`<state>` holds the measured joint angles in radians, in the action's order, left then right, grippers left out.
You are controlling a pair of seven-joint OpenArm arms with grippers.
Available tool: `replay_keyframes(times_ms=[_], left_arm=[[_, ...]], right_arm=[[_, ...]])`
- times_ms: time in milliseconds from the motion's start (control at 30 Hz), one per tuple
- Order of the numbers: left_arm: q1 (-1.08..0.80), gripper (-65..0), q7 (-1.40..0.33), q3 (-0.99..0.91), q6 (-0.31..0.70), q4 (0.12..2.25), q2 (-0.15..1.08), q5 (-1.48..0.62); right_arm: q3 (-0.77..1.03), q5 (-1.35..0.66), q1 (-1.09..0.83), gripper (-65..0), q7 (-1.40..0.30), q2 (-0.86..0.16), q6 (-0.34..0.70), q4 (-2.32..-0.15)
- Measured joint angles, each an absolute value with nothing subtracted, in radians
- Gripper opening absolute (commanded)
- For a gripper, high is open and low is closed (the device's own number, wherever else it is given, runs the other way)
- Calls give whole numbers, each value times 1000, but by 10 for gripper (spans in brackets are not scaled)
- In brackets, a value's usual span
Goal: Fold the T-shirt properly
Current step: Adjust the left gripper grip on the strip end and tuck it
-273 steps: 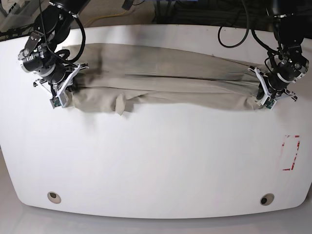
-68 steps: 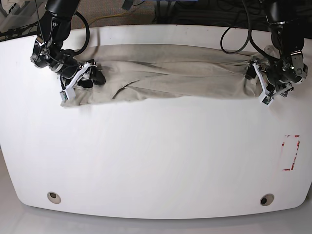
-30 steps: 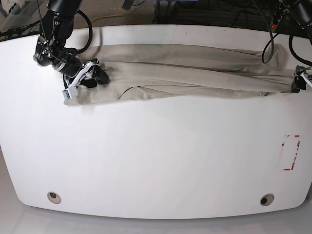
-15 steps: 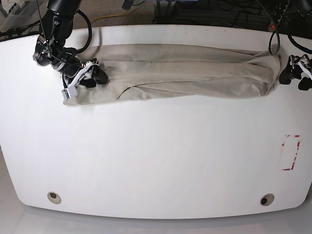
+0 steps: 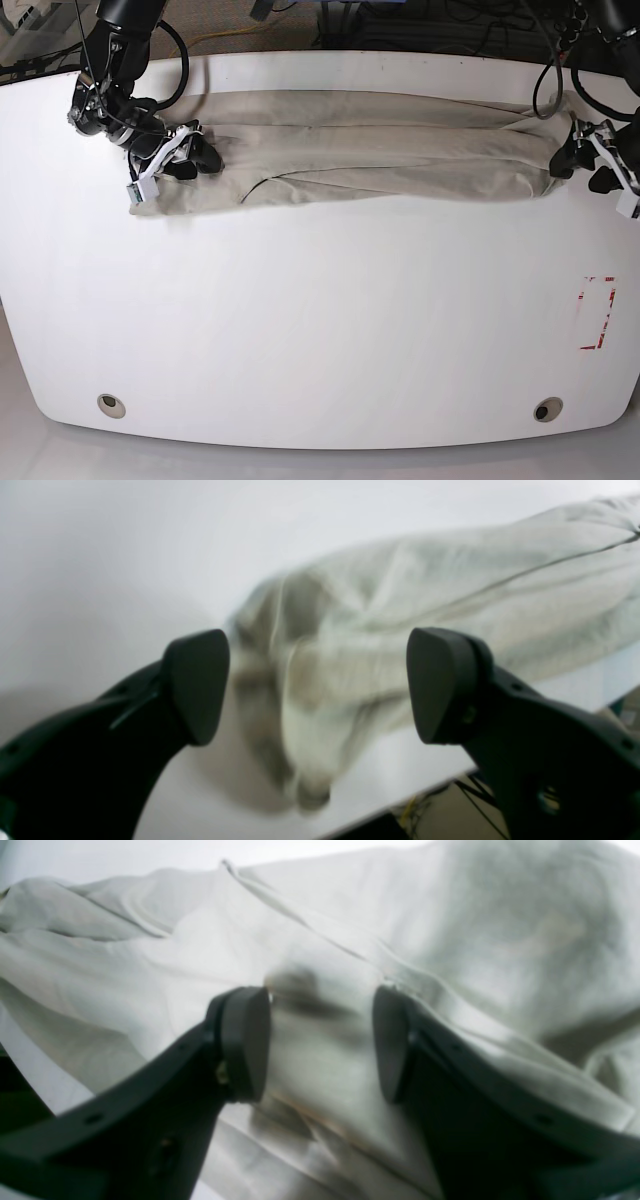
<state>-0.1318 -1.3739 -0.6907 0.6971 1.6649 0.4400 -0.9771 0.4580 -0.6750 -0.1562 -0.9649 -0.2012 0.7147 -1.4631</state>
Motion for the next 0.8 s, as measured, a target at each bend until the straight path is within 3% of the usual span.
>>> replay_keyframes(times_ms=[200,633,800], left_arm=[[-13,-132,-1374,-599,697,1669,412,-718],[81,-132,-1362,-353,613,1663,361,-444],[56,-132,-1364,-366,692,1658,355,-393]], right_arm=[[458,-674,-157,-323,-965,-202,715,-1463],[459,-681,-170,-323,-950,-202,715,-1464],[459,-679,-170,-323,-950,-202,715,-1464]])
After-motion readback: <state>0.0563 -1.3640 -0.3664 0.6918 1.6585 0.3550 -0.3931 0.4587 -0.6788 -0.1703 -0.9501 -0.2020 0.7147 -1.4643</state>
